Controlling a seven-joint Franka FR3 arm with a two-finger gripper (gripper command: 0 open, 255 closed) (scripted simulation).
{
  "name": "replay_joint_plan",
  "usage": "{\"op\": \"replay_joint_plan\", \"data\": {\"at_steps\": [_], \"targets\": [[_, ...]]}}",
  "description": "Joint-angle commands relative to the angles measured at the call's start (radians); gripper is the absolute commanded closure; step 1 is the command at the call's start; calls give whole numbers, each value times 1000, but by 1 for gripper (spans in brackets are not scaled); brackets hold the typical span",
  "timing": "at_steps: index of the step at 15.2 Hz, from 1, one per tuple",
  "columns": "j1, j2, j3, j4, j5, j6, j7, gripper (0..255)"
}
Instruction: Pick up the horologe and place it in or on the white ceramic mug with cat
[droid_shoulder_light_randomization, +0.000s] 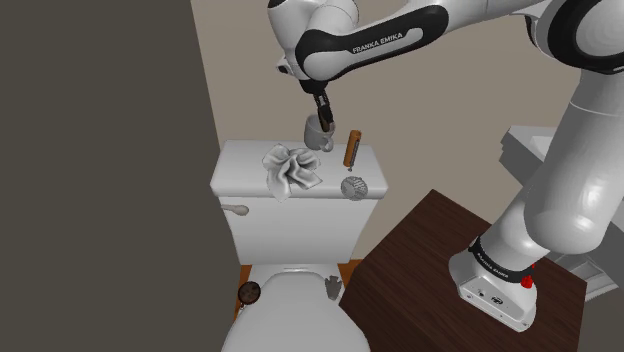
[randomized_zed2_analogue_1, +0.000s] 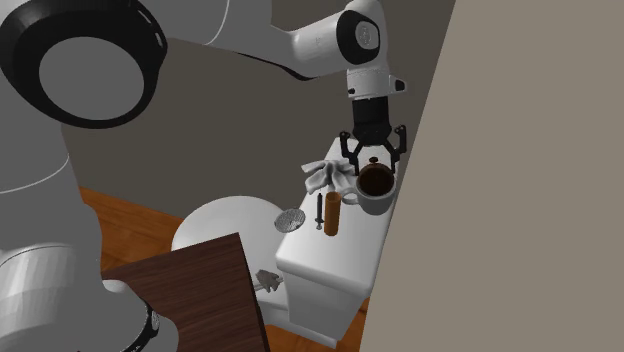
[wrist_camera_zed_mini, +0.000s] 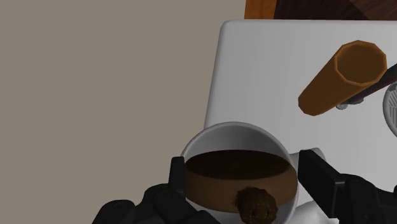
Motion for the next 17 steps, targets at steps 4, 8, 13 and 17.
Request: {"op": "replay_joint_plan", "data": {"at_steps": [4, 8, 13, 17], "targets": [[0, 0, 0, 0, 0, 0, 0, 0], [0, 0, 0, 0, 0, 0, 0, 0], [35, 16, 17, 132, 10, -124, -13, 0], [35, 16, 17, 132, 10, -124, -13, 0]]}}
